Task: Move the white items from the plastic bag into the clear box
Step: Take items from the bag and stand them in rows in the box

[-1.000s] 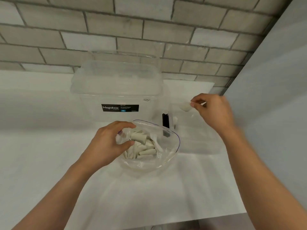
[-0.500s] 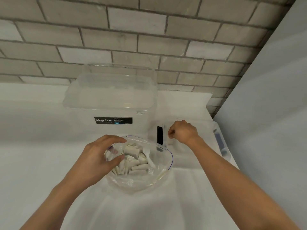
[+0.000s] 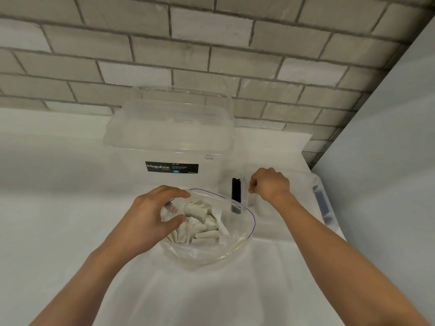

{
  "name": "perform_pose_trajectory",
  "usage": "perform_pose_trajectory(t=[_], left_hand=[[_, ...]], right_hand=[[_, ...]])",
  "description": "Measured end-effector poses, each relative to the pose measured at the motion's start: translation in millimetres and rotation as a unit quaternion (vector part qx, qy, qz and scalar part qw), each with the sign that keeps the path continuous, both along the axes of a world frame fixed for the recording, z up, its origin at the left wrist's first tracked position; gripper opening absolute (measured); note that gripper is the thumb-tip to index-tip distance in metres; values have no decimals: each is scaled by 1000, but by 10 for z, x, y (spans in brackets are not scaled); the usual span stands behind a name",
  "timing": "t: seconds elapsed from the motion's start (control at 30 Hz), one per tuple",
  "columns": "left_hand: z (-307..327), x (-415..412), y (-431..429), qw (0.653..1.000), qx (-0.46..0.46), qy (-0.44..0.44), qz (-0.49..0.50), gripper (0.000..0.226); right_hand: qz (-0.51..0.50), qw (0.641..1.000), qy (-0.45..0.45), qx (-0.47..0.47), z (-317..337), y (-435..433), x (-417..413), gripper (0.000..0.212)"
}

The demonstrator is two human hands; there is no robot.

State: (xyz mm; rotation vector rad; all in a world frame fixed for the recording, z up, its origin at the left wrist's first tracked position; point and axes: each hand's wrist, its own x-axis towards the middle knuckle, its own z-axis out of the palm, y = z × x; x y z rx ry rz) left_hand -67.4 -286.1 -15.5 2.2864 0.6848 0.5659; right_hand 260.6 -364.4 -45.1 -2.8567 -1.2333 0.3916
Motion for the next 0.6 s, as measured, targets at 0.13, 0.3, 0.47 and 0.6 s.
perform_pose_trajectory(t=[0.13, 0.3, 0.47, 0.6], left_hand=[[-8, -1, 9, 1000, -2, -1, 1, 40], [-24, -11, 27, 1000, 1, -2, 1, 41], [-32, -16, 7, 1000, 18, -4, -2, 31], [-67, -32, -27, 999, 31, 37, -18, 39]], right_hand=[[-3, 998, -63, 9, -34, -40, -1, 17], [-50, 990, -4, 130, 199, -275, -8, 20], [-14, 920, 103, 378, 735, -666, -712, 11], [116, 917, 235, 302, 743, -761, -1456, 4]])
